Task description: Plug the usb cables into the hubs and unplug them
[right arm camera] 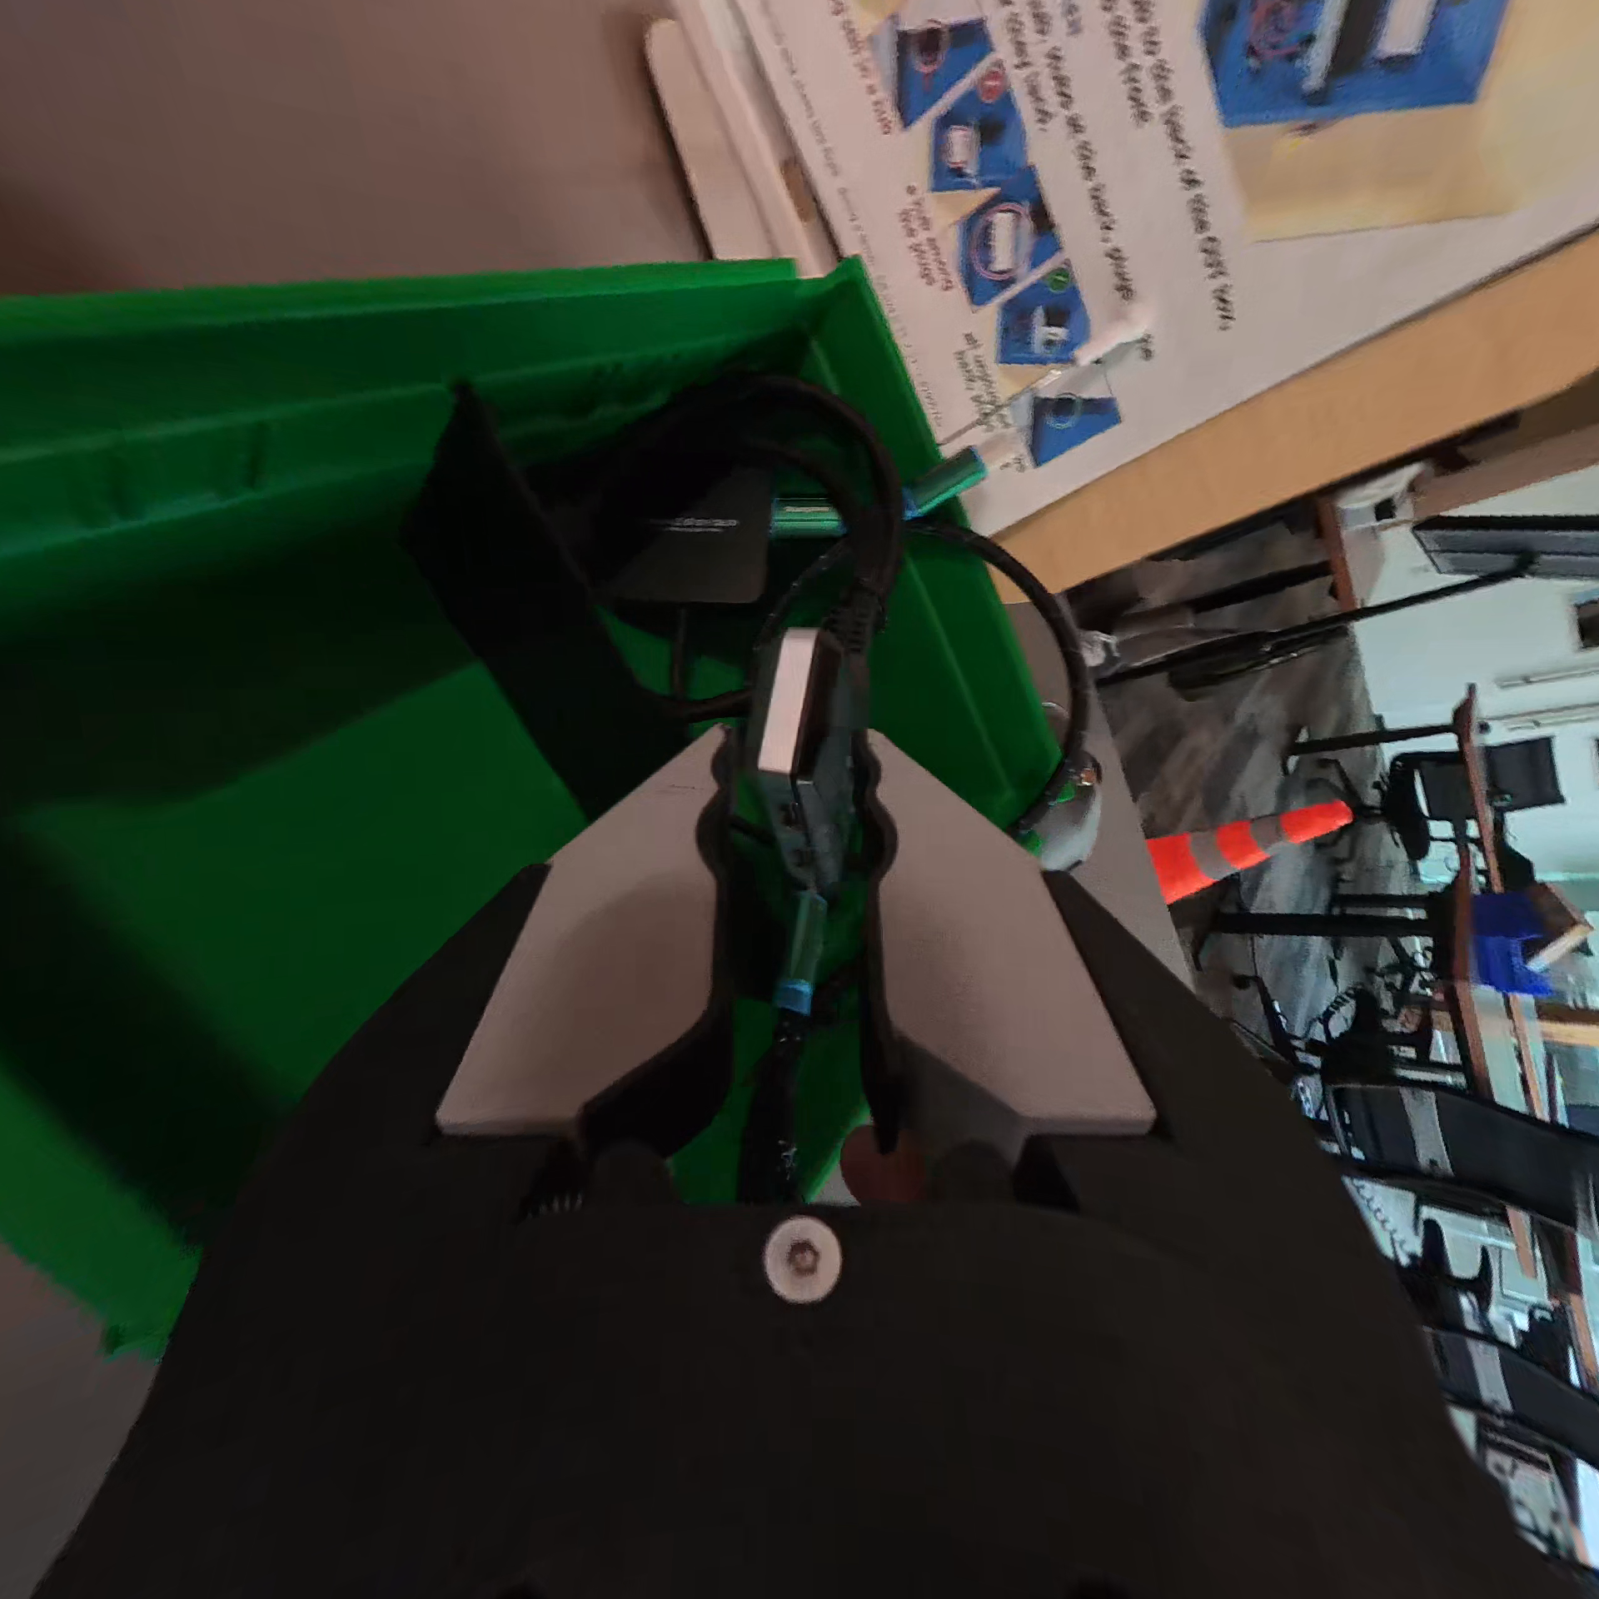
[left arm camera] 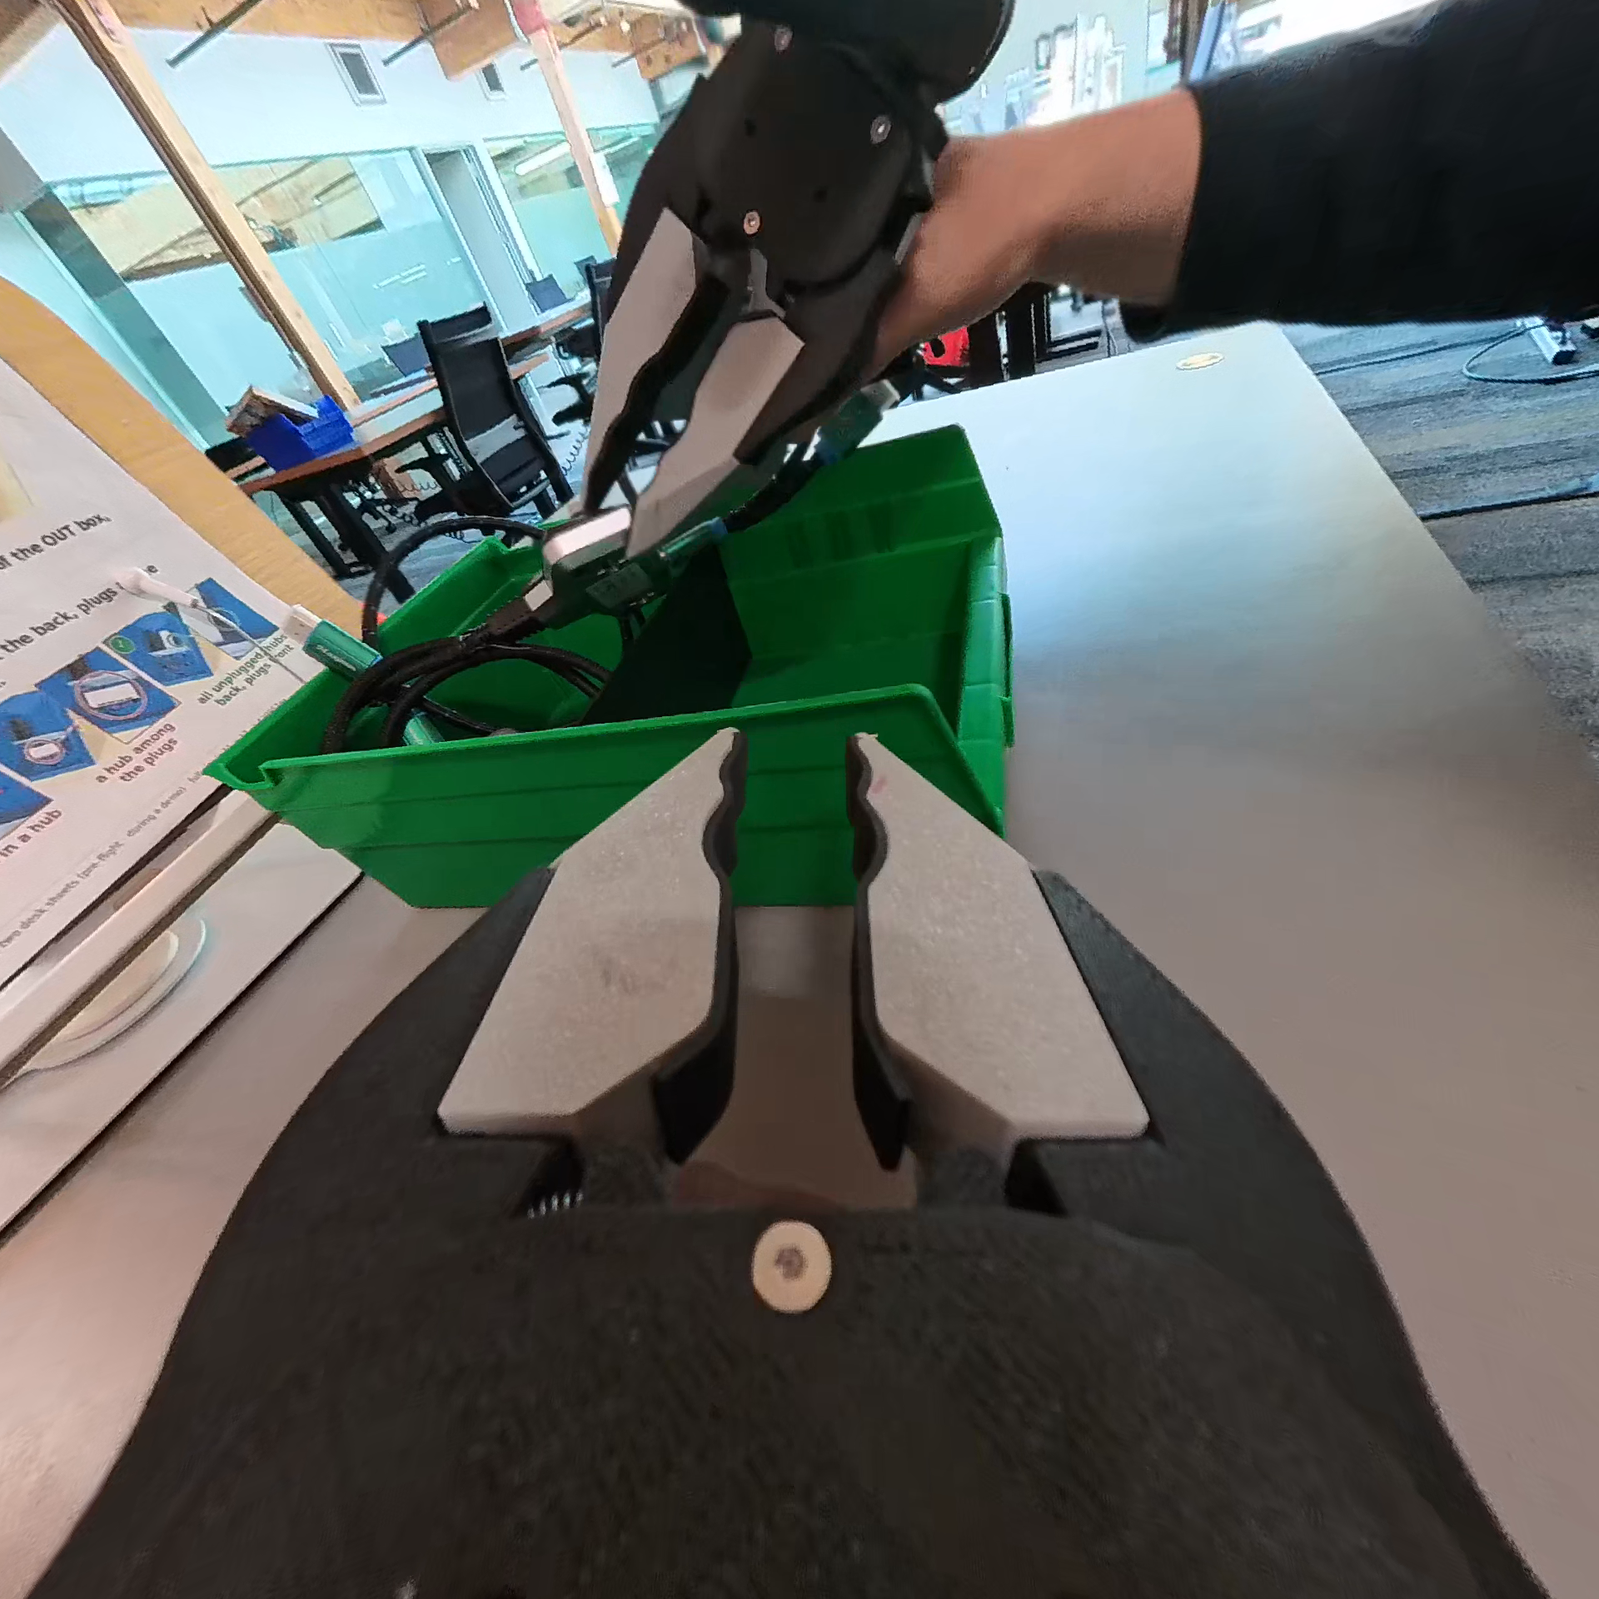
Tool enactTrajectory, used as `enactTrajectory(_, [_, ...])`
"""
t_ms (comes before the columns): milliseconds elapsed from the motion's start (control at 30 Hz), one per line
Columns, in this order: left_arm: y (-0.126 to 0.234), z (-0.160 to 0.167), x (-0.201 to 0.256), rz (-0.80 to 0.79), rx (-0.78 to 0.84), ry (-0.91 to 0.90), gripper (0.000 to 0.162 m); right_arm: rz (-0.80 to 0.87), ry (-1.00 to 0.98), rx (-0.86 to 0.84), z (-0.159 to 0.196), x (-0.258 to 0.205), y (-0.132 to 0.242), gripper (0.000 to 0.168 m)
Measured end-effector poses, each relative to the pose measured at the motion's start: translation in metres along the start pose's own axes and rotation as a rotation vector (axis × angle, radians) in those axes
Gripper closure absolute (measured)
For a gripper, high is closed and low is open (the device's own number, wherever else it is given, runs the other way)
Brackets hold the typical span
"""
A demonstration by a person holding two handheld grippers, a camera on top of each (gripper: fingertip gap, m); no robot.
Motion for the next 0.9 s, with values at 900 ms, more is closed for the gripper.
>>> enactTrajectory(900, [0.0,-0.001,-0.003,0.005,0.007,0.033,0.142,-0.867,-0.346,-0.656,0.032,0.062,-0.027,0.149])
Point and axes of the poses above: each gripper's, where its closed fingertips meet, y back along the fingers, z out of its underside, x = y × z across the jaws, the point moved 3 cm from there along y, back along the fingers, and after that the axes turned 10 degrees about -z, right-handed, at the moved point
